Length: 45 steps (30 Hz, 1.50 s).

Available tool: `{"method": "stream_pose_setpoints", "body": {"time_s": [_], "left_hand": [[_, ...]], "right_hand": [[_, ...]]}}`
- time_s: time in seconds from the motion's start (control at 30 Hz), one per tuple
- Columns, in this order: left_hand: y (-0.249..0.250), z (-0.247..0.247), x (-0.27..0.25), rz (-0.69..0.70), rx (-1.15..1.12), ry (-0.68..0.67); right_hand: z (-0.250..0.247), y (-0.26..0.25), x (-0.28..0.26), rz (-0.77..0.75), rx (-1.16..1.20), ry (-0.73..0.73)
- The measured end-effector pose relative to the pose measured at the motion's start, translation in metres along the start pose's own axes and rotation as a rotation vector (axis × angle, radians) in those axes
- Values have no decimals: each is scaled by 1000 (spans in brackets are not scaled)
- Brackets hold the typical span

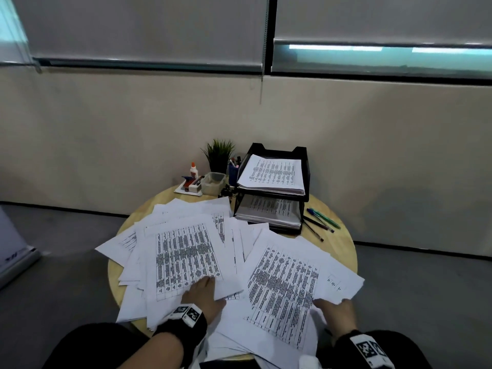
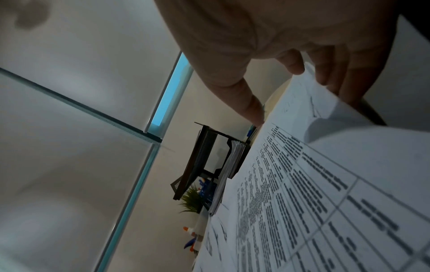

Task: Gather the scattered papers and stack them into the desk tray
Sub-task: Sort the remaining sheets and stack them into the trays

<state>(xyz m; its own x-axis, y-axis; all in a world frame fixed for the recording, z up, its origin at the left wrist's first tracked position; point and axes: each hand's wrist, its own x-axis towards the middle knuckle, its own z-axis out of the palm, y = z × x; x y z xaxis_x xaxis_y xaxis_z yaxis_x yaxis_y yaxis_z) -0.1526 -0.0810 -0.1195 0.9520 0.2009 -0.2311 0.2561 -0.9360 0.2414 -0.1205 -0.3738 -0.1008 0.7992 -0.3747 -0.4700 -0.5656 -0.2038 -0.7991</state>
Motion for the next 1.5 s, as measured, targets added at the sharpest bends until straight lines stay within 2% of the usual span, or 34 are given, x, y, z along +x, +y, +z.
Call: {"method": "stream_pose_setpoints", "body": {"time_s": [0.1, 0.27, 0.47, 0.53, 0.67, 0.8, 0.97, 1.33, 1.5], "left_hand": [[3, -2, -1, 8, 59, 11], [0, -9, 3, 50, 64, 60], [-11, -2, 11, 34, 8, 116], [-9, -1, 10, 20, -47, 123], [-10, 2, 9, 7, -183, 133], [-21, 11, 12, 44, -393, 198], [-25, 15, 15, 53, -536, 259], [-29, 18, 14, 14, -686, 189], [-30, 19, 14, 60, -617, 201]], "right_hand": [[-1, -1, 4, -10, 87, -50], [3, -6, 4, -66, 72, -182], [19, -9, -1, -87, 3, -177], [19, -10, 1, -112, -36, -121], [19, -12, -1, -153, -56, -98], [14, -15, -6, -276, -114, -84], [15, -16, -19, -359, -191, -147], [2, -25, -24, -480, -165, 115], [-22, -38, -32, -529, -169, 191]]}}
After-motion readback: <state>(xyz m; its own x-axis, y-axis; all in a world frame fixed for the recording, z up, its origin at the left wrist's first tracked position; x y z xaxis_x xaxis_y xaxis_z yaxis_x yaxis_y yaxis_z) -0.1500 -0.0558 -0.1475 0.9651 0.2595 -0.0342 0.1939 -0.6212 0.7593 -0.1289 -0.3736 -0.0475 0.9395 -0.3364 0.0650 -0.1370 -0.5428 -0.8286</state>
